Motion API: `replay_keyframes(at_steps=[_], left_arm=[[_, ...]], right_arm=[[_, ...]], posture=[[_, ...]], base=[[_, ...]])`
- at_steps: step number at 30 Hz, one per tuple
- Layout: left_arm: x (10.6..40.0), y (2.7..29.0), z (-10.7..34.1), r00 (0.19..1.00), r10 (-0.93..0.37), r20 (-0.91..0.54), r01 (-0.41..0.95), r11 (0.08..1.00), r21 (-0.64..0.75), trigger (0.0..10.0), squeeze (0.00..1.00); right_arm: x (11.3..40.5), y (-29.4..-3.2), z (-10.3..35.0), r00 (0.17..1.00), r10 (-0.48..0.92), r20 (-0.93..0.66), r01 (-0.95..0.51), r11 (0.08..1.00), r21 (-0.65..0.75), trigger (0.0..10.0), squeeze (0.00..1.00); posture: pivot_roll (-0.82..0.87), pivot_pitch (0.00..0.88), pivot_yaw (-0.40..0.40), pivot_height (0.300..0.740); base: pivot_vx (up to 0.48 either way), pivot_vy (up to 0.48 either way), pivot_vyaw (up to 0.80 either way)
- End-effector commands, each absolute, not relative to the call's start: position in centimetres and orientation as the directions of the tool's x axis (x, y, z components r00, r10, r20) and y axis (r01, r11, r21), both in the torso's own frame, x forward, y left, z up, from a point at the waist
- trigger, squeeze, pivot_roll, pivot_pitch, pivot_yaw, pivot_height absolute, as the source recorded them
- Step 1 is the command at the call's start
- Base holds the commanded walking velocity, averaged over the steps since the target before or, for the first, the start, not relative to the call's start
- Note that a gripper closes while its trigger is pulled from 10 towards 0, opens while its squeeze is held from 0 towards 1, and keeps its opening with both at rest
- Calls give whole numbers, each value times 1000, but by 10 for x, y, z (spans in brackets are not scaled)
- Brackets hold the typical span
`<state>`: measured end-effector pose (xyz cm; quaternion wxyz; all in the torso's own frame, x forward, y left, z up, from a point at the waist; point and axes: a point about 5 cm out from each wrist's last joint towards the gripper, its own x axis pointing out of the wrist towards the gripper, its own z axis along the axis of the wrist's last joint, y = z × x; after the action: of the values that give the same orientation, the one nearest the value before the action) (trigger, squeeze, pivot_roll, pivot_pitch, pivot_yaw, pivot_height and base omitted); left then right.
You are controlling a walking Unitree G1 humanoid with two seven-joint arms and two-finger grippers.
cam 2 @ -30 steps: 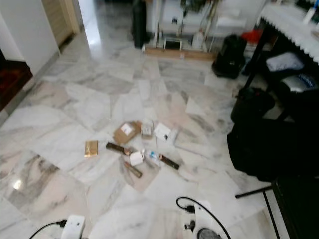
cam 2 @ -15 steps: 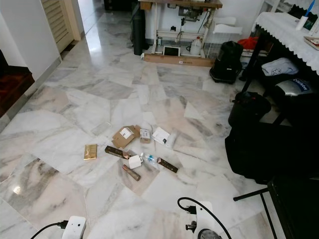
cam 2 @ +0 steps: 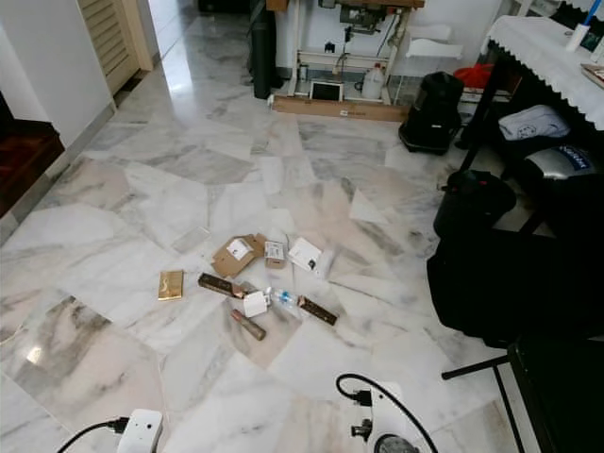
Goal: Sweep floor
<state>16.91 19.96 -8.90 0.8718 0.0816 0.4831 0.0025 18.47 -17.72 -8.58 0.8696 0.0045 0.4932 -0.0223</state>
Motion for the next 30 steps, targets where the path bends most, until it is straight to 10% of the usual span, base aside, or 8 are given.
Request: replay_keyframes(at_steps=[1,30], left_arm=[[175,222,-81,583,138,-800,-145,987,65,10000,0],[181,223,-78,603,139,-786,-136,988,70,10000,0]], right_arm=[[187,-193,-81,608,-43,-793,130,990,47,10000,0],[187,-190,-81,609,-37,-793,128,990,52,10000,0]], posture=[[-61,64,-34,740],[-57,48,-25,740]], base=[[0,319,0],[0,308,0]])
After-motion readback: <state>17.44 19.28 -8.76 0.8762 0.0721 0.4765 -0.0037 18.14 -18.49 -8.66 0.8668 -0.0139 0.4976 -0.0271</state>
